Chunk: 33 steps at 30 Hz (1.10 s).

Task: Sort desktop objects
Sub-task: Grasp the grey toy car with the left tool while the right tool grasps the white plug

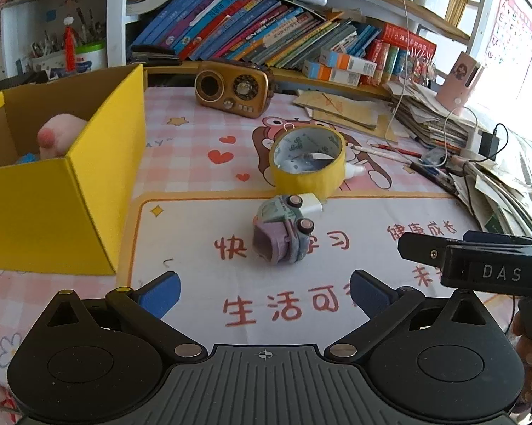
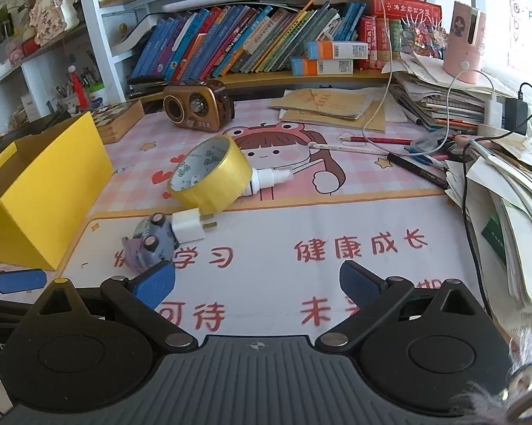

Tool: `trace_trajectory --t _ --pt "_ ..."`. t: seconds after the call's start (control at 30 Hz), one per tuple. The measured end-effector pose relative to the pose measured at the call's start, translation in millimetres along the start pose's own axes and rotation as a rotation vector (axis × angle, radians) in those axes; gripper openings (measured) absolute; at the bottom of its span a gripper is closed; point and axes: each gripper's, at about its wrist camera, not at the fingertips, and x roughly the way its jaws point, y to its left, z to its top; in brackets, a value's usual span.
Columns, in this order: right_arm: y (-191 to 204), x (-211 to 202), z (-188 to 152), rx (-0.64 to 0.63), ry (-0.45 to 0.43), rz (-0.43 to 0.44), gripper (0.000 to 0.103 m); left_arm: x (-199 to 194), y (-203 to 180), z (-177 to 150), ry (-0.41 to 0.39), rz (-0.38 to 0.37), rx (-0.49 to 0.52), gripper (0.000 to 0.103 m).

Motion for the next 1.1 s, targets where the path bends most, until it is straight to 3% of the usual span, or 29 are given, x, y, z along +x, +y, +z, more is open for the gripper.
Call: trace_trajectory --t 0.53,0.7,0.83,1.1 --pt "-19.7 25.8 23.0 -0.028 0.0 0.026 0.1 62.0 -19.2 26.2 0.019 0.023 0.034 0.087" --pt "-20.9 30.7 27.1 -0.05 0.006 0.034 0.1 75.6 -22.7 27.5 0.035 0.026 0.049 0.072" --pt "-19.8 35.6 29.8 -0.056 0.016 0.047 0.1 78.2 -22.0 26.6 0.047 0.033 0.06 0.049" --pt "-4.3 54.0 34.1 -0.082 0.066 0.108 0.1 58.7 -8.0 25.3 0.027 0.075 0.048 0.048"
